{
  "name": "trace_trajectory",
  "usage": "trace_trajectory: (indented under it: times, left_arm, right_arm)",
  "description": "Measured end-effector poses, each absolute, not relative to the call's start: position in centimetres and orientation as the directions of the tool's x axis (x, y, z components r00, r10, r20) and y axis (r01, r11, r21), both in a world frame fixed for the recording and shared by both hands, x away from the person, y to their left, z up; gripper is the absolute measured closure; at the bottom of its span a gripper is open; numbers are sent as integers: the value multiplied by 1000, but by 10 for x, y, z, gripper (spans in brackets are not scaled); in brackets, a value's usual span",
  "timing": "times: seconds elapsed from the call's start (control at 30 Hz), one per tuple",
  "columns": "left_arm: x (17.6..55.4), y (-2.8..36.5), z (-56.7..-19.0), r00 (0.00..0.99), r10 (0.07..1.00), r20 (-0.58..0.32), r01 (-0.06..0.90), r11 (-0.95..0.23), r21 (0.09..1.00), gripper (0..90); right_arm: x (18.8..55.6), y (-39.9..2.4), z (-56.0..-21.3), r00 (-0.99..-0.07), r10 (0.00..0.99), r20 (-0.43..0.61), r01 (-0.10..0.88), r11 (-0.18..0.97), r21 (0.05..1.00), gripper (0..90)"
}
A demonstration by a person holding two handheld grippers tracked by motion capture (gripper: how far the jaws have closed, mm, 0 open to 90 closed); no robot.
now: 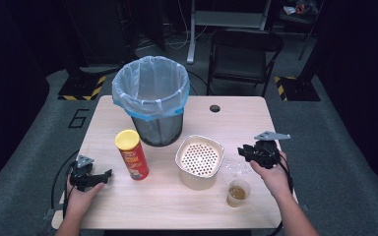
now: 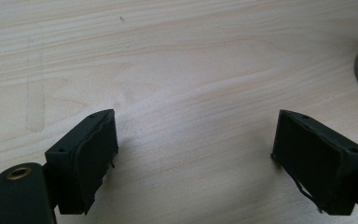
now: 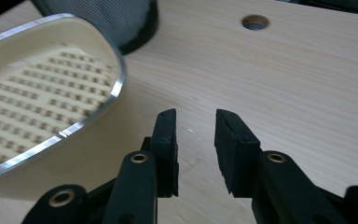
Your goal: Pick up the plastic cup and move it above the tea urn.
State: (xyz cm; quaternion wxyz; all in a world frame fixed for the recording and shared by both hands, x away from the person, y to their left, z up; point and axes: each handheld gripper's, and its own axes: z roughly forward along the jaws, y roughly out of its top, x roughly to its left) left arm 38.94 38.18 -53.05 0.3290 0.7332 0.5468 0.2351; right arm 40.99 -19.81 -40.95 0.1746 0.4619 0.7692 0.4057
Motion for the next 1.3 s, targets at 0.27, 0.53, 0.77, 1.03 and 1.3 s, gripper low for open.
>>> trace_trajectory:
  times: [0.27, 0.53, 0.77, 1.03, 1.3]
  left_arm:
    - [389, 382, -530, 292, 956, -15, 647, -185, 739, 134]
    - [389, 382, -530, 292, 956, -15, 647, -186, 739, 134]
    - [389, 382, -530, 292, 956, -15, 647, -186, 739, 134]
    - [389, 382, -530, 292, 956, -15, 647, -186, 739, 134]
    - [389, 382, -530, 292, 956, -15, 647, -186, 739, 134]
  right_arm:
    - [417, -163, -391, -589, 801, 111, 531, 279, 800, 639]
    - [433, -144, -404, -600, 790, 126, 562, 305, 769, 649]
    - [436, -136, -414, -614, 779, 128, 583, 339, 738, 726]
    - [427, -139, -412, -632, 769, 100, 568, 372, 734, 745]
    - [418, -141, -413, -648, 754, 109, 563, 377, 736, 766]
